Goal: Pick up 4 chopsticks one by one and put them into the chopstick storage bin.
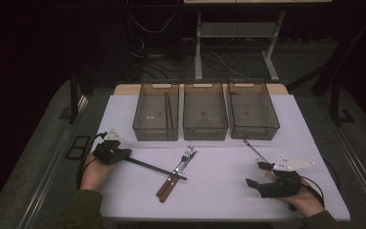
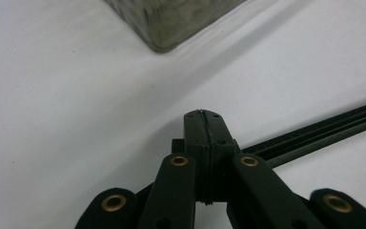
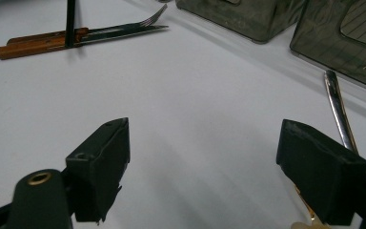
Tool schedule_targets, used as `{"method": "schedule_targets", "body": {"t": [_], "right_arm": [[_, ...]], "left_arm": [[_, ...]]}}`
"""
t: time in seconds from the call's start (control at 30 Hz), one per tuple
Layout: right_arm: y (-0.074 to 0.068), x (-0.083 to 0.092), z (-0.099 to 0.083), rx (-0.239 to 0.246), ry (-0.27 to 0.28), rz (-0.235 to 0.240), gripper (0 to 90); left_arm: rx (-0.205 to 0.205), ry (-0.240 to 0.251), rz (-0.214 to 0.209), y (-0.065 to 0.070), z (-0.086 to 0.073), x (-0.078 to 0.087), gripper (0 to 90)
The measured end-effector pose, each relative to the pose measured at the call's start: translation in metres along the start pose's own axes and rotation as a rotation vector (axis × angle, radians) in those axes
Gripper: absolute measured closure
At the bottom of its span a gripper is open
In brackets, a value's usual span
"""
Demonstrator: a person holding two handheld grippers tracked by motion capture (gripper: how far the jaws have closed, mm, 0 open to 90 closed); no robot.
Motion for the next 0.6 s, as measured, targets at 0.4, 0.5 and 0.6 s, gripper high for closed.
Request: {"method": "schedule_targets", "body": {"t": [0.4, 0.5, 0.6], "right_arm": [[0.000, 0.000, 0.000, 0.003, 0.002, -0.001, 18.9], [-0.001, 0.000, 0.000, 0.003, 0.002, -0.001, 18.9], [-0.001, 0.000, 0.000, 0.003, 0.001, -0.001, 18.9]], "left_arm": [[0.033, 0.026, -0.027, 0.002, -0.013, 0.008, 89.4], [0.037, 0.032, -0.028, 0.002, -0.014, 0.009, 89.4], [0.032, 0.028, -0.028, 0.003, -0.015, 0.010, 89.4]]}}
Point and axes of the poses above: each handheld gripper's, and its own axes: x roughly backward along the jaws, z roughly out of its top, y roughly to its right, the point moved 3 cm from there along -x, roughly forward along the jaws, and after that the axes turned 1 degree about -z, right-handed, at the moved point
